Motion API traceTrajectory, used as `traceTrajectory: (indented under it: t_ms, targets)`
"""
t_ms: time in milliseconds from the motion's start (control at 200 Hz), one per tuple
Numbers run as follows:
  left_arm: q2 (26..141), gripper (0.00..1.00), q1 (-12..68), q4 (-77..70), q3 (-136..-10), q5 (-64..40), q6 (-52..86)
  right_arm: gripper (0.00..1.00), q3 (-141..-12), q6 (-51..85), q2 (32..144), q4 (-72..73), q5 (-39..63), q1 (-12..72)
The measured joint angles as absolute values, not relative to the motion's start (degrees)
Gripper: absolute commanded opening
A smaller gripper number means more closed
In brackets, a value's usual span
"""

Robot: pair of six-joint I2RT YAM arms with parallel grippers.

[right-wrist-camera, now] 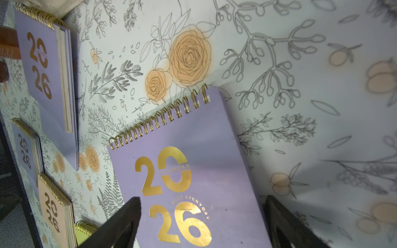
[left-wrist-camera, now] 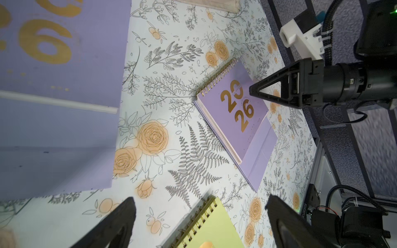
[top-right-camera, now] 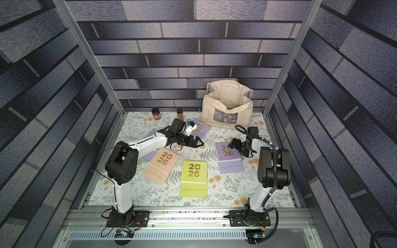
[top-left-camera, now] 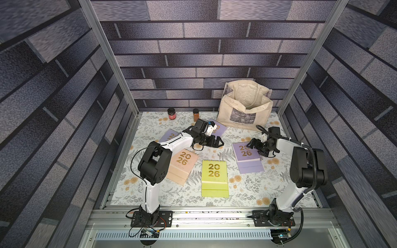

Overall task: Stack the calendars
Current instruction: Pick up the calendar at the center of the board.

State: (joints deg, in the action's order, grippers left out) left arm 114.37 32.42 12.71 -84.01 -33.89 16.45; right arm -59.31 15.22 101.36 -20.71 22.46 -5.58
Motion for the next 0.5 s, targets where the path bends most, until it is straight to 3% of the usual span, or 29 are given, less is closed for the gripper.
traceTrajectory:
  t_ms: [501]
  targets:
    - [123.9, 0.98, 41.1, 16.6, -94.3, -36.2, 16.9, 0.92, -54.2, 17.5, 95.7, -20.9, 22.5, -5.5]
